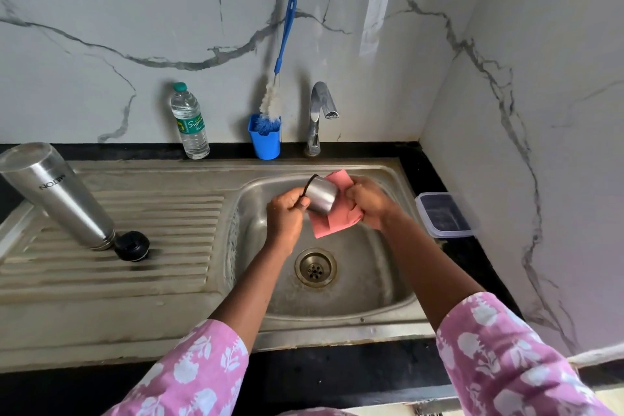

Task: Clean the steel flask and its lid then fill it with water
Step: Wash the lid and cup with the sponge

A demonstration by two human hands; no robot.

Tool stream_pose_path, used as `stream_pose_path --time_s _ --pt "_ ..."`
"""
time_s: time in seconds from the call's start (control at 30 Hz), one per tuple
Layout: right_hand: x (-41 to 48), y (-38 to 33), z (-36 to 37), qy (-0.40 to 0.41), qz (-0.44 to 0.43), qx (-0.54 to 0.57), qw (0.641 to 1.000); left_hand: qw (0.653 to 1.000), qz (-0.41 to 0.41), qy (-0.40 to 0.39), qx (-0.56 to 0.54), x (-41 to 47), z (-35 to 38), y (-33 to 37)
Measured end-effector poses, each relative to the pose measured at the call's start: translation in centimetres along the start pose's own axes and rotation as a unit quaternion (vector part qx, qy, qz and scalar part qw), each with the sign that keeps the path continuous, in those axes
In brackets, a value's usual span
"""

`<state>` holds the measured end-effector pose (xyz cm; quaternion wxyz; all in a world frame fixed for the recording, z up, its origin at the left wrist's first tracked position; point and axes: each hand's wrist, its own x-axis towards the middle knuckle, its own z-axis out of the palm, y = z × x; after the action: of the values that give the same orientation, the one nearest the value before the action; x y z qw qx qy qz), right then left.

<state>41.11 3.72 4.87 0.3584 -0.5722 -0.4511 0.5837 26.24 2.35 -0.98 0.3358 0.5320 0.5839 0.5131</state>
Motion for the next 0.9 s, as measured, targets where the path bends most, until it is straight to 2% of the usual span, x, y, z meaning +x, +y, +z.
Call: stream_pose_path --time_s 0.13,0.2,0.33,0.47,0.67,0.8,0.87,0.9 --pt "1.3 2.9 0.3 -0.019 0.096 0.046 0.994 0.999 0.024 0.016 0.037 -0.2 0.2 0.4" --pt "1.9 3.8 0.2 -0.034 0.124 0.078 0.989 0.993 0.078 0.005 0.093 -0.4 0.2 0.5" --pt "1.0 2.7 0.0 0.002 0.169 0.098 0.981 0.951 0.220 -0.016 0.219 -0.8 0.1 0.0" --pt "0.3 2.0 -0.7 0.019 0.187 0.057 0.980 0.903 0.275 -0.050 0.328 -0.3 -0.7 -1.1" --pt "0.0 2.0 -1.0 0.030 0.178 0.019 0.983 0.882 0.256 -0.059 0.391 0.6 -0.9 -1.5" --pt "0.0 1.3 -2.0 0.048 0.111 -0.005 0.993 0.885 0.162 -0.109 0.423 0.3 -0.9 -1.8" --pt "0.5 0.5 -2.0 0.082 0.017 -0.129 0.988 0.906 0.085 -0.104 0.402 -0.1 -0.7 -2.1" --pt "0.6 0.1 -1.6 0.105 -0.028 -0.241 0.964 0.920 0.057 -0.096 0.377 -0.3 -0.5 -2.1"
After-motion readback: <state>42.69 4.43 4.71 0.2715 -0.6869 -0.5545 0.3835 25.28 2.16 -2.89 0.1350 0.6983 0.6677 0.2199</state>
